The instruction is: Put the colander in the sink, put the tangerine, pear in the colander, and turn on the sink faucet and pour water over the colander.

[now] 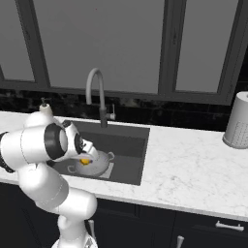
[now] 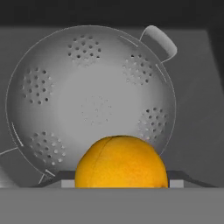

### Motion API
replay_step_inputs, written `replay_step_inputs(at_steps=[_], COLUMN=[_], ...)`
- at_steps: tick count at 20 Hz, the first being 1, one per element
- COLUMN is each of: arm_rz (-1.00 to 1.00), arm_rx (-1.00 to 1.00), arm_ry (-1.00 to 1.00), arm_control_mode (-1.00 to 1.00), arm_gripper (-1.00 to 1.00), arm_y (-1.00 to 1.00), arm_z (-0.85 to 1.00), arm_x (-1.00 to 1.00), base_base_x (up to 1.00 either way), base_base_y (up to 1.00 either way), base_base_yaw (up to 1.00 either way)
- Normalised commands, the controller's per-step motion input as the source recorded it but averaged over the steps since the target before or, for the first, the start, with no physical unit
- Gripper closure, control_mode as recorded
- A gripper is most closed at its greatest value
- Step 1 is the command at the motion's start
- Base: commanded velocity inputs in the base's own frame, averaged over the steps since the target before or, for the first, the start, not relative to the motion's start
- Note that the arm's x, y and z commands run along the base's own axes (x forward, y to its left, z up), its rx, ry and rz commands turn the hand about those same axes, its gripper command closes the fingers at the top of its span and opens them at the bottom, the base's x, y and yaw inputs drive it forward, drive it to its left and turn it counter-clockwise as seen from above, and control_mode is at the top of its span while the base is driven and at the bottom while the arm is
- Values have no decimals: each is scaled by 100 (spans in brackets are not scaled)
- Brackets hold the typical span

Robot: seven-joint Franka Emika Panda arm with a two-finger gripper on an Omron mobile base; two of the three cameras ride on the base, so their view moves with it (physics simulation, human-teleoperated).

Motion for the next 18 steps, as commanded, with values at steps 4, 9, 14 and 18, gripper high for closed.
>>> replay_step_inputs(at_steps=[4, 9, 14, 18], arm_rz=[0, 0, 0, 0], arm_rx=[0, 0, 0, 0], arm_ry=[2, 8, 14, 10], arm_control_mode=[-100, -100, -100, -100], arm_gripper=[100, 100, 100, 100], arm_y=[3, 0, 0, 0], arm_z=[-24, -19, -14, -8], arm_x=[15, 10, 14, 9], base_base_x=[0, 0, 0, 0], base_base_y=[0, 0, 0, 0], base_base_yaw=[0, 0, 0, 0])
